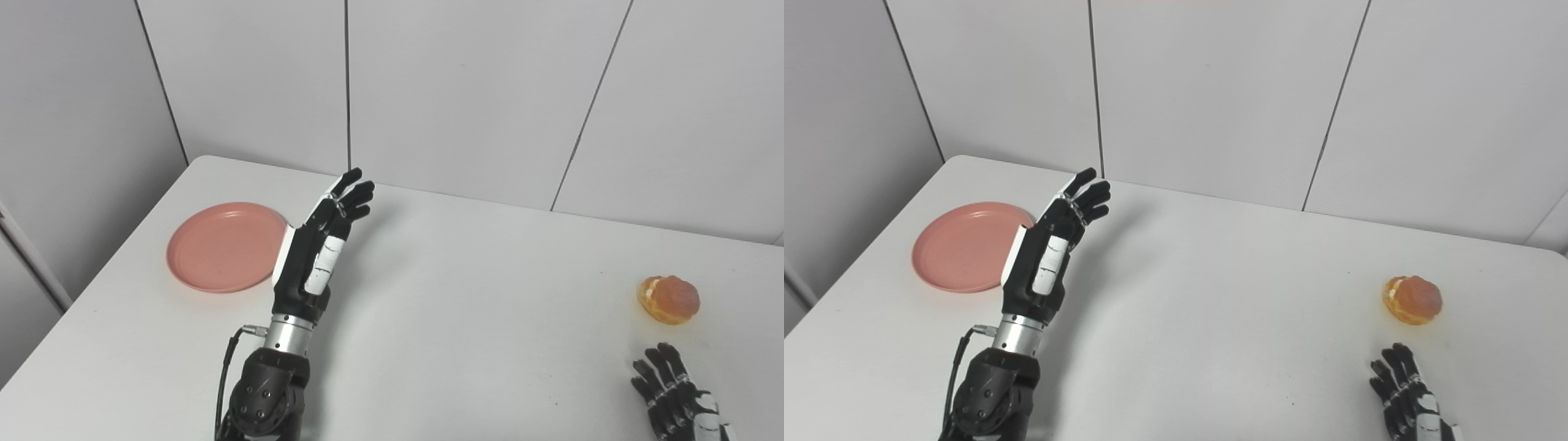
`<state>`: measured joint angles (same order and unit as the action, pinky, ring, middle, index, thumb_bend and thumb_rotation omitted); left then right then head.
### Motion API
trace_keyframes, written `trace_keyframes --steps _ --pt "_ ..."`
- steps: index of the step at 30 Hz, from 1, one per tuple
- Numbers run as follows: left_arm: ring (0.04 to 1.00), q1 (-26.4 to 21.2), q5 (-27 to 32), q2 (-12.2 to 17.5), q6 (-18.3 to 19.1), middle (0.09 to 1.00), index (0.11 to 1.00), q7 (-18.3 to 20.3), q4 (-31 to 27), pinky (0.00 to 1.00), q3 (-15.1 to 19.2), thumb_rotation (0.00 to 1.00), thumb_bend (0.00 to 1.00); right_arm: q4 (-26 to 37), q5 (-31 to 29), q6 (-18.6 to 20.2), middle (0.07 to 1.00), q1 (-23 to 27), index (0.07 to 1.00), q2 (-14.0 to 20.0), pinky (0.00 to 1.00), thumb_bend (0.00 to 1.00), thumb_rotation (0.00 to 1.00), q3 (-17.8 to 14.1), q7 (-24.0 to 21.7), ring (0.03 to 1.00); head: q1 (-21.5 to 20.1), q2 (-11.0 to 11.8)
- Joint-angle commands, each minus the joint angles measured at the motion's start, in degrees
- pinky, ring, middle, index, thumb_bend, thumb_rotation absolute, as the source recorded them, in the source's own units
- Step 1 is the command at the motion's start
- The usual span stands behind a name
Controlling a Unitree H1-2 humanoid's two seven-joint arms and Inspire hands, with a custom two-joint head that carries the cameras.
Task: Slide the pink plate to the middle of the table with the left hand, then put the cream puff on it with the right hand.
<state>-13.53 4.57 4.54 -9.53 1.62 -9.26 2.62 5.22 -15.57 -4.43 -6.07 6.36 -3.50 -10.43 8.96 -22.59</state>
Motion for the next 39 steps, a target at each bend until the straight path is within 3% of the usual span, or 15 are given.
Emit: trace_keyframes --steps 1,5,11,13,14,24,30,39 --pt "0.864 -2.28 -0.43 1.87 -0.2 0.85 0.822 0.35 -0.49 0.85 1.17 0.86 0.96 -0.07 0.41 1.7 0.936 -1.0 0.942 -0.18 0.93 0.78 1.0 0.65 0.01 0.919 0.0 0.08" --pt "0.861 -6.21 0.69 6.31 -0.21 0.857 0.823 0.49 1.56 0.83 4.17 0.84 0.98 -0.23 0.54 1.68 0.929 -0.85 0.94 -0.44 0.93 0.78 1.0 0.73 0.27 0.912 -0.08 0.15" --pt "0.876 -11.46 1.19 11.96 3.89 0.868 0.864 0.14 3.1 0.8 7.79 0.84 1.0 -0.78 0.64 1.63 0.919 -0.47 0.937 -0.35 0.92 0.78 1.0 0.84 0.42 0.904 0.09 0.3" --pt "0.883 -12.64 2.09 14.09 4.76 0.89 0.875 0.56 4.74 0.85 9.06 0.83 1.0 -0.93 0.55 1.66 0.916 -0.4 0.938 -0.33 0.92 0.78 1.0 0.86 0.49 0.902 0.15 0.33" --pt "0.87 -13.04 2.18 14.93 5.01 0.886 0.876 0.58 5.44 0.81 9.55 0.82 1.0 -0.97 0.52 1.68 0.914 -0.37 0.937 -0.32 0.92 0.79 1.0 0.87 0.53 0.902 0.15 0.33" --pt "0.908 -16.49 1.91 22.87 1.4 0.908 0.885 0.61 18.47 0.87 14.04 0.85 1.0 -0.98 0.16 1.85 0.908 -0.41 0.94 -0.02 0.91 0.78 1.0 1.1 0.33 0.9 0.49 0.09" --pt "0.907 -17.12 0.84 25.43 0.77 0.912 0.898 -0.5 23.46 0.89 15.21 0.87 0.98 -1.2 0.38 1.67 0.901 -0.37 0.931 -0.05 0.9 0.79 1.0 1.05 0.52 0.893 0.52 -0.08" --pt "0.885 -16.81 2.52 25.31 0.69 0.87 0.871 -2.19 27.6 0.89 17.48 0.84 0.96 -1.01 0.33 2.26 0.893 -0.4 0.923 0.07 0.89 0.8 1.0 0.94 0.67 0.885 0.73 -0.39"
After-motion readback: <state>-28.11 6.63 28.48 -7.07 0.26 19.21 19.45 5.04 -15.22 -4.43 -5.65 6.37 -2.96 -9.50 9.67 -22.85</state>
